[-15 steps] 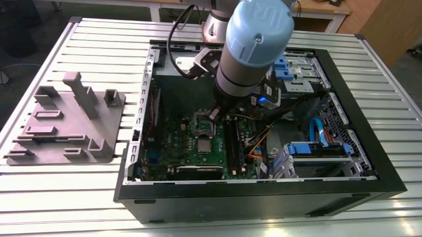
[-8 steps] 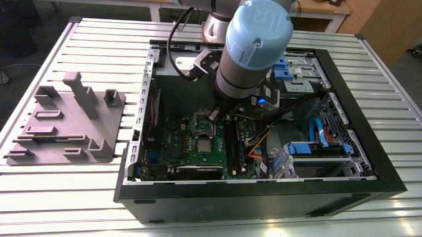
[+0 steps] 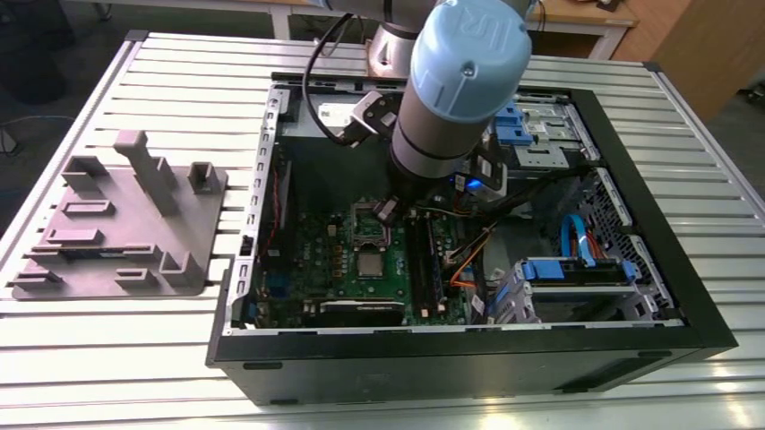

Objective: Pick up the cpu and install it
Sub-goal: 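Close the cpu cover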

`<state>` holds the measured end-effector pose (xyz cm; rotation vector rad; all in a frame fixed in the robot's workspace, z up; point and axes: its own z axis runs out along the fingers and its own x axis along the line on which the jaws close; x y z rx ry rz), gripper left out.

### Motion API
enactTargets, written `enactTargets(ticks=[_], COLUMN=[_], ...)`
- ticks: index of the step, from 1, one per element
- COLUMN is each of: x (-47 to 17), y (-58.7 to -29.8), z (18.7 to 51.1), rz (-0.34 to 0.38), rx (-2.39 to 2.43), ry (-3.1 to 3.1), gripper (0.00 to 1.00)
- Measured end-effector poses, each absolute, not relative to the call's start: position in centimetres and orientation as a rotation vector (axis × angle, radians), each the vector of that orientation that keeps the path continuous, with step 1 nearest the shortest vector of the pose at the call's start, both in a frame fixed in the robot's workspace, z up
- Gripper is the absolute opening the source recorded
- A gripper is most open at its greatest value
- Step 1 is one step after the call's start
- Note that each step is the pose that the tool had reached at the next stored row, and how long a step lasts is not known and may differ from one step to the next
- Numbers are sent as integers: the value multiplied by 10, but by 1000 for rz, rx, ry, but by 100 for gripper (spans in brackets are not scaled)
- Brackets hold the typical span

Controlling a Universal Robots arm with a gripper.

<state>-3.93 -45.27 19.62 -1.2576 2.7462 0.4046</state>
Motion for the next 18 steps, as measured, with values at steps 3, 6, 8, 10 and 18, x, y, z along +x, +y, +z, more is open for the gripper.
enactTargets(ticks=[3, 6, 8, 10, 18], x=[-39, -39, -39, -39, -39], y=[-453, -453, -453, -453, -453], z=[197, 198, 200, 203, 208], rz=[411, 416, 418, 420, 409], rx=[-1259, -1260, -1261, -1261, -1265], ry=[2755, 2761, 2765, 2767, 2780], gripper=[10, 10, 10, 10, 10])
